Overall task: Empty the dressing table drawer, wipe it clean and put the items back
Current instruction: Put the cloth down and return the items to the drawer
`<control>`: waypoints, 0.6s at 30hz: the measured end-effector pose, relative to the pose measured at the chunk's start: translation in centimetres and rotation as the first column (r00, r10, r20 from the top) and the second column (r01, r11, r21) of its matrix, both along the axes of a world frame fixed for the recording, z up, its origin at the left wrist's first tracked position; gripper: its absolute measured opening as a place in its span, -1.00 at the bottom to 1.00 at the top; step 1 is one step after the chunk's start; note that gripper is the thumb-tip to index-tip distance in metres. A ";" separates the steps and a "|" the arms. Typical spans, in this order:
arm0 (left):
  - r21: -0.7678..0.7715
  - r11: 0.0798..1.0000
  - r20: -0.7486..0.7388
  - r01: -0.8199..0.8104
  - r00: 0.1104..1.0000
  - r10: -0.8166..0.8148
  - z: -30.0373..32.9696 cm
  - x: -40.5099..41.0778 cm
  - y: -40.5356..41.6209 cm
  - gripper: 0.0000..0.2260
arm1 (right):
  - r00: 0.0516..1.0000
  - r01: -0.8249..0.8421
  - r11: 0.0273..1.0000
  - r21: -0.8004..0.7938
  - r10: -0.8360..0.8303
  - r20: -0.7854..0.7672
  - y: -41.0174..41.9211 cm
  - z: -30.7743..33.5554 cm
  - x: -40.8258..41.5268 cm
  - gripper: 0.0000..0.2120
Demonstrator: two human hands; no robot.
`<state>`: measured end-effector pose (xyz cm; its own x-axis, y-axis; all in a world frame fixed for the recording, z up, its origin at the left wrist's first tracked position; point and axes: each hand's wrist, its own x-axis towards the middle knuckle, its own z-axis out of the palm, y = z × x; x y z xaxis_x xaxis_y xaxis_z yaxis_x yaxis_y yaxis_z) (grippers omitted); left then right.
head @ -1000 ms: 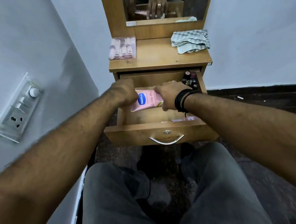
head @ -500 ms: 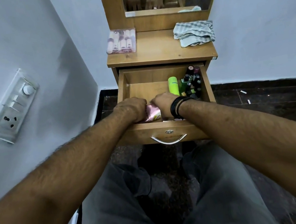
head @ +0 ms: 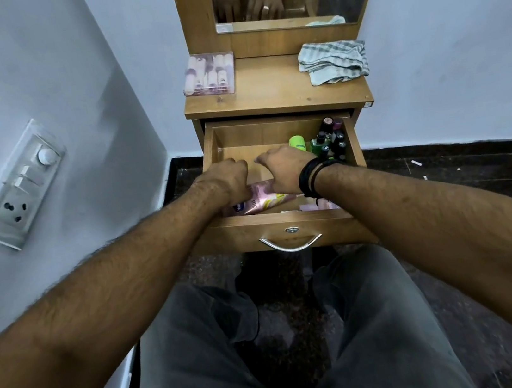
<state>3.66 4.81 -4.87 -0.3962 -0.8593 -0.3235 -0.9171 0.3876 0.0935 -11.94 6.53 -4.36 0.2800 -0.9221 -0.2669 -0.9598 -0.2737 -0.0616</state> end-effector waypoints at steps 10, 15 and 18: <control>-0.344 0.933 -0.253 -0.106 0.967 0.017 5.1 2.0 -4.8 -0.58 | 0.974 0.184 0.932 -0.312 -0.131 0.183 -4.5 4.5 2.2 -0.49; -0.337 0.928 -0.240 -0.159 0.968 0.079 5.6 3.2 -8.1 -0.53 | 0.954 0.244 0.956 -0.166 -0.206 0.217 -8.6 4.6 2.7 -0.31; -0.293 0.932 -0.284 -0.211 0.950 0.126 5.3 3.4 -10.0 -0.47 | 0.949 0.275 0.956 -0.101 -0.253 0.189 -10.2 4.2 3.0 -0.25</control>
